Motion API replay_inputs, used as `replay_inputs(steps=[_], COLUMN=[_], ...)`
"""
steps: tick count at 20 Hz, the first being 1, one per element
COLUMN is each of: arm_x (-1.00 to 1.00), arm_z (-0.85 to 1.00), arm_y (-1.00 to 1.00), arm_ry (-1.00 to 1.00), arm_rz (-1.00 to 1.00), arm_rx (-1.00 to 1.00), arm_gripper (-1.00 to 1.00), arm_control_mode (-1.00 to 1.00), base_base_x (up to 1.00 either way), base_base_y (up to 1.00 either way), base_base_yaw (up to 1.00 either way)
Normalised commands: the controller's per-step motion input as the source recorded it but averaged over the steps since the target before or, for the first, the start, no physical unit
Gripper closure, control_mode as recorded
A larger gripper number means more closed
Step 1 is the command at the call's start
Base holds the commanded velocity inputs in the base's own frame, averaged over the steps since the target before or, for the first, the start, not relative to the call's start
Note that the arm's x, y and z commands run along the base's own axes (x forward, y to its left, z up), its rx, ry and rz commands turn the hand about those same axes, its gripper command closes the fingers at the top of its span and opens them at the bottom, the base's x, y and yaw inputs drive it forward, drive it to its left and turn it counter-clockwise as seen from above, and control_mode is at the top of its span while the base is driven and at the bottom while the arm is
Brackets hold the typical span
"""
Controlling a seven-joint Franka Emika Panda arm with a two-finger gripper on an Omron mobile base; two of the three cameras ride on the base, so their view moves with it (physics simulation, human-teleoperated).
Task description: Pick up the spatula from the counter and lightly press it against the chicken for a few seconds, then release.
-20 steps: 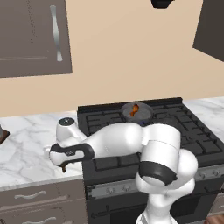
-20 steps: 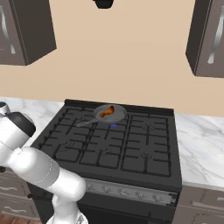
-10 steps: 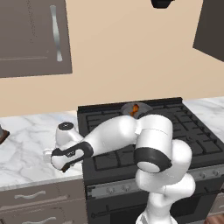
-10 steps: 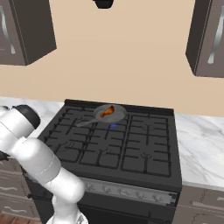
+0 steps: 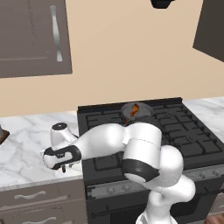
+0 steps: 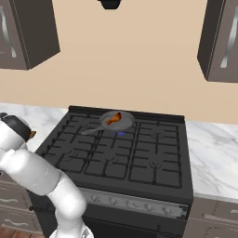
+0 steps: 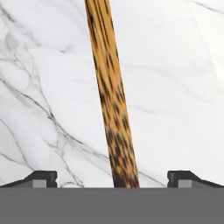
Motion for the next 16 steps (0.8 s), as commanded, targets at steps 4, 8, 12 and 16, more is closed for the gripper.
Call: replay_inputs(steps=[4,8,12,16], arm_x=[0.05,0.0,0.0,-0.05], arm_z=[-0.22,-0.25,-0.22,-0.07], arm_y=[0.06,-0.01,-0.11,-0.1], arm_ry=[0.0,0.0,0.0,-0.01], arm_rz=[0.0,0.0,0.0,0.0], arm_rx=[0.0,0.0,0.0,0.0], arm_gripper=[1.0,1.0,1.0,1.0], arm_control_mode=[-1.0,-1.0,-1.0,-1.0], base_base_x=[0.0,0.0,0.0,0.0], base_base_y=[0.0,0.0,0.0,0.0], base_base_yaw=[0.0,0.0,0.0,0.0])
